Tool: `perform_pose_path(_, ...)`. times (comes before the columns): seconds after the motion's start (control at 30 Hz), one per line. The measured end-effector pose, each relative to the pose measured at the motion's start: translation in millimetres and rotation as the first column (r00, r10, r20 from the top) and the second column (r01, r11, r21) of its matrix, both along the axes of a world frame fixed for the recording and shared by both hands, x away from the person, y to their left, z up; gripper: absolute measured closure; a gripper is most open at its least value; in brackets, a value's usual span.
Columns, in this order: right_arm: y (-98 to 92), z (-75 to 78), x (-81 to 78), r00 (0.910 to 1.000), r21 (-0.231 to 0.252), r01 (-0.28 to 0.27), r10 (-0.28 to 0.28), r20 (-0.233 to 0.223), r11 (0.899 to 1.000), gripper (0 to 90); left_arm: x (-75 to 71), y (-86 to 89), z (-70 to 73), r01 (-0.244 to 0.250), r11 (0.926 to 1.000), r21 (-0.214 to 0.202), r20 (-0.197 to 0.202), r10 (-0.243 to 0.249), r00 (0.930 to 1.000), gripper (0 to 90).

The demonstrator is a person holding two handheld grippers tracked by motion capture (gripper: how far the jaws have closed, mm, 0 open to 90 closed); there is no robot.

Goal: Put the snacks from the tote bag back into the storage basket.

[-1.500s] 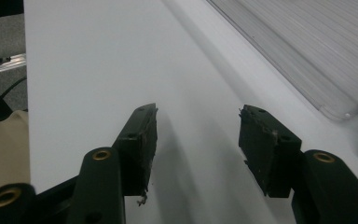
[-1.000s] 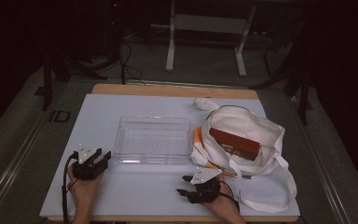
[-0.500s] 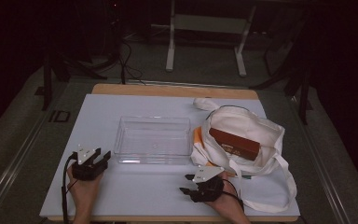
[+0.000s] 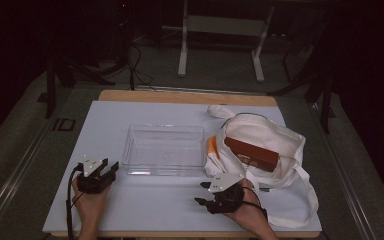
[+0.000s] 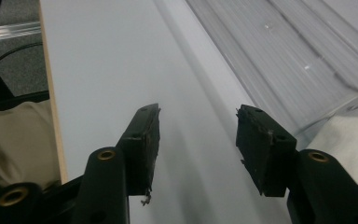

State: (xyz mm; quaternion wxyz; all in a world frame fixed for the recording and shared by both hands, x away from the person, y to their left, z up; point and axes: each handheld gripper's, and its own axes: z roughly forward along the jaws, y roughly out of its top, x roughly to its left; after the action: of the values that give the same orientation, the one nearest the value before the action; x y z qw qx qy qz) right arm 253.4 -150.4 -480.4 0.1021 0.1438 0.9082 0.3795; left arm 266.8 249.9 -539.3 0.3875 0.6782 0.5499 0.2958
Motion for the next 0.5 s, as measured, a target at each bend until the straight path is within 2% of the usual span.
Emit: perform_pose_path(0.5,-2.8,17.4,10.4,0.9998,-0.045,-0.008,0.008,0.017,0.999,48.9,-0.3,-0.4,0.0,0.0,1.0,0.007,0.002,0.0,1.0,55.2)
